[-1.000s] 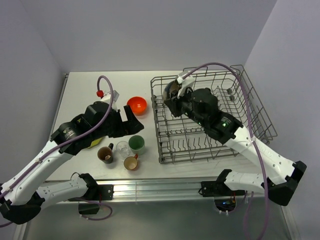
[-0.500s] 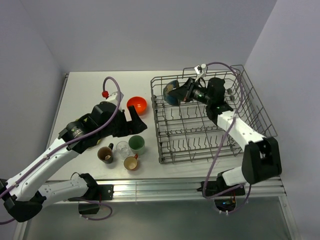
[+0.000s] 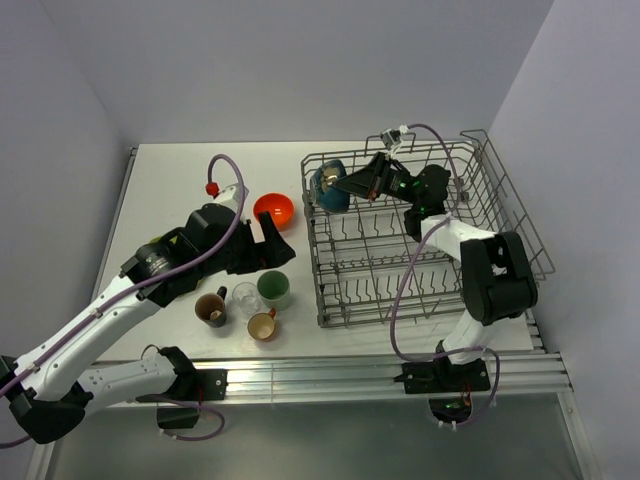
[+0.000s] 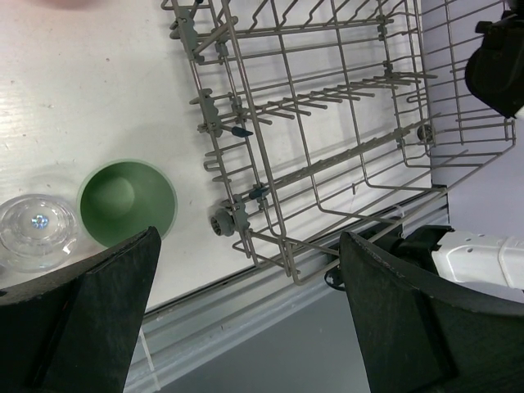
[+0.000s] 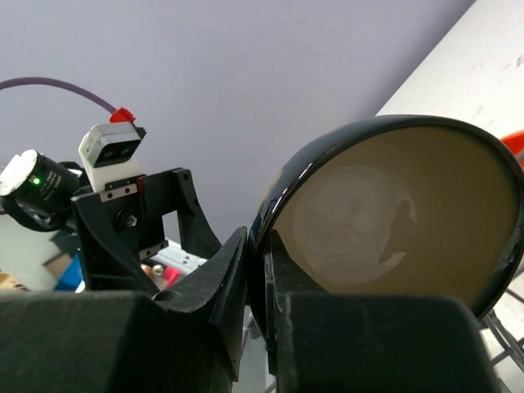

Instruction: Load the mixed dishes into the dish rack

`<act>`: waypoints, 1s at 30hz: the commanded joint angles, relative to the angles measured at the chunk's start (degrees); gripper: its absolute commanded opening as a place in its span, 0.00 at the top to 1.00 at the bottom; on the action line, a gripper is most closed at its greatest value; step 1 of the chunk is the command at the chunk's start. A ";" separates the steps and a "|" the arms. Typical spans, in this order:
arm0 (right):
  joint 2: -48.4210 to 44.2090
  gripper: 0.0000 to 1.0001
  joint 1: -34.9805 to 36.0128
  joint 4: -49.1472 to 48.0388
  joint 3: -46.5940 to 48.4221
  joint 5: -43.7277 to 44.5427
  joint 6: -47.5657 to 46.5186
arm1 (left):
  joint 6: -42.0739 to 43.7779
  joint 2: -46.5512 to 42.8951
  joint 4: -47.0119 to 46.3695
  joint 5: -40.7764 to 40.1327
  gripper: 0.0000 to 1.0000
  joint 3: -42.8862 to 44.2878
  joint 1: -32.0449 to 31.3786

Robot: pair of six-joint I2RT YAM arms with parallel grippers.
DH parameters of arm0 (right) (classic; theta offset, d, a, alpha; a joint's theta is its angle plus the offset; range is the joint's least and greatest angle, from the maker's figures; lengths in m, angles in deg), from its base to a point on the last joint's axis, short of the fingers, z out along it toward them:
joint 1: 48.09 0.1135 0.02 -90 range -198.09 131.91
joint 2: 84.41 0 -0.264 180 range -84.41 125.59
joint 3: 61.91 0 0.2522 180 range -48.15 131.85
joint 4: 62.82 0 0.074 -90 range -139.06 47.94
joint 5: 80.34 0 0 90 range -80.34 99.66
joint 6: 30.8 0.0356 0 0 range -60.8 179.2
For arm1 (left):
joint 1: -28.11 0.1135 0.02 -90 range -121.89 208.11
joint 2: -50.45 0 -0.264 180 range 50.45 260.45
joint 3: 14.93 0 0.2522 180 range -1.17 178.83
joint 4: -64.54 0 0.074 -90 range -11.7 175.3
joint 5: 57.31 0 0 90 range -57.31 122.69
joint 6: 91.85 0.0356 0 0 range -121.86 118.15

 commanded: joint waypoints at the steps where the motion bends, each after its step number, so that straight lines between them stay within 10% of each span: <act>1: 1.96 1.00 -1.62 -17.55 0.04 -1.51 6.91 | 0.10 -0.01 -1.78 -1.44 0.03 0.43 0.05; 12: 10.66 1.00 -3.46 -33.55 -1.73 -0.73 17.46 | -0.69 2.18 -3.53 -0.65 0.03 2.28 -0.03; 30: 11.45 1.00 -5.48 -26.97 -11.39 9.12 14.74 | -1.83 0.34 -4.41 -0.39 0.03 0.26 0.05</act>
